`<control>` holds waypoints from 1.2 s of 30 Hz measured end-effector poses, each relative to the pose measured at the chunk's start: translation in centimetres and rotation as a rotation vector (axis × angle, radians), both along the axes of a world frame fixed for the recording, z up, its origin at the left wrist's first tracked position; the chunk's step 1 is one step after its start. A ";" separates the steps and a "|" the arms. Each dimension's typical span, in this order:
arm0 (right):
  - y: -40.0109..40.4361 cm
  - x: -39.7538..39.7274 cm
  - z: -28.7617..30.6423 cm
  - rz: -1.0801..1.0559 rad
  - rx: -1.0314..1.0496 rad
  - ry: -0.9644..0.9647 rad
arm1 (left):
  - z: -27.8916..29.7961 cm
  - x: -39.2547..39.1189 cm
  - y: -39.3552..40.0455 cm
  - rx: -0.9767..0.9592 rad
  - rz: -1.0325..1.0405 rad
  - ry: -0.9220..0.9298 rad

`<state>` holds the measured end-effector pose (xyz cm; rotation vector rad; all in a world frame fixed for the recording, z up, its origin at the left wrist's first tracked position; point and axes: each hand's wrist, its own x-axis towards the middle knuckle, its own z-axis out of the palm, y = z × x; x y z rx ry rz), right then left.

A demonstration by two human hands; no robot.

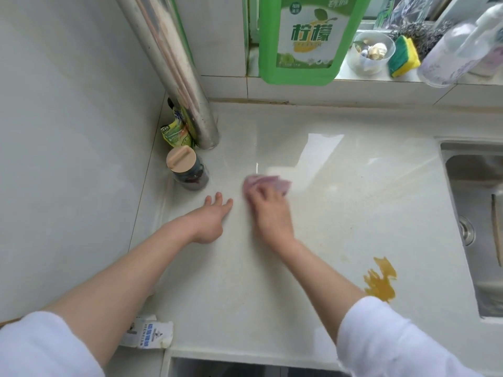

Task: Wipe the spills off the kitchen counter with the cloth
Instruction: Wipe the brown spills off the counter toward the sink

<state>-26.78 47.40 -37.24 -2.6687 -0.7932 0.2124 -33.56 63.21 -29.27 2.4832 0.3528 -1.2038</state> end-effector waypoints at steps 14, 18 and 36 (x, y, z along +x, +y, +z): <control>-6.9 -5.7 2.0 -0.393 0.173 0.165 | -0.3 -0.2 -2.4 0.225 -0.148 -0.015; -8.2 -15.3 2.8 0.253 0.104 0.312 | -1.0 -0.2 -2.2 0.251 -0.144 -0.063; -23.6 -12.2 3.1 0.105 0.002 0.317 | -2.7 -3.3 -9.9 0.250 -0.001 -0.342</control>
